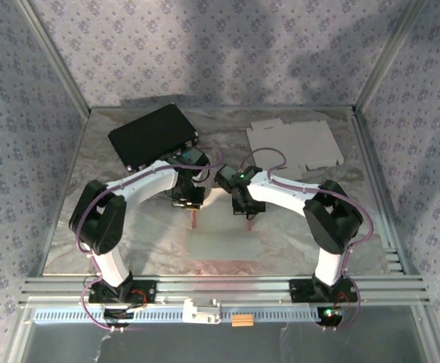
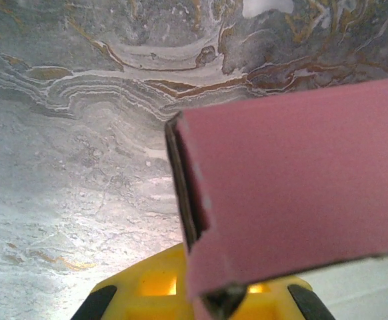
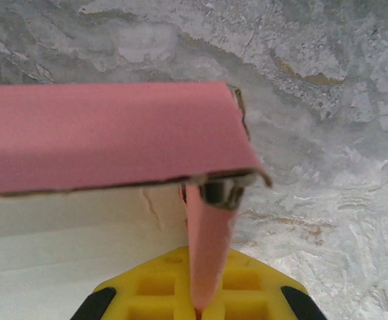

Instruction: Fold the paper box

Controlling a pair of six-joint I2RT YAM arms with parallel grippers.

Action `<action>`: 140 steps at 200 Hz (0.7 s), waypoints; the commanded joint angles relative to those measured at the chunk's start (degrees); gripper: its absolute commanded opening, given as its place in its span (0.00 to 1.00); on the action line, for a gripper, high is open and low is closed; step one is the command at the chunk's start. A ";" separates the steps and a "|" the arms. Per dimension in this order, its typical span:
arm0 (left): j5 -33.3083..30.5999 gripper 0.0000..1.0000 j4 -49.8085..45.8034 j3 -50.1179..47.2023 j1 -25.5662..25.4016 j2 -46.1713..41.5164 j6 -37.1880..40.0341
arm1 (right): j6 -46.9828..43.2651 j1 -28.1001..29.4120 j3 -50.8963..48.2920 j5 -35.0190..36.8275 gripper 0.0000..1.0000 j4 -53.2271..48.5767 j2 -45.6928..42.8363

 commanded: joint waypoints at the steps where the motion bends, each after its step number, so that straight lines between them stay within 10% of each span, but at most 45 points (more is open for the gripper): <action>1: 2.45 0.00 0.08 1.36 -0.24 1.76 2.59 | -2.45 0.09 -0.65 -3.21 0.00 4.47 -0.40; 140: -1.03 0.00 -0.30 1.53 -1.04 1.97 3.41 | -4.23 -2.77 -2.69 -6.15 0.17 6.61 1.14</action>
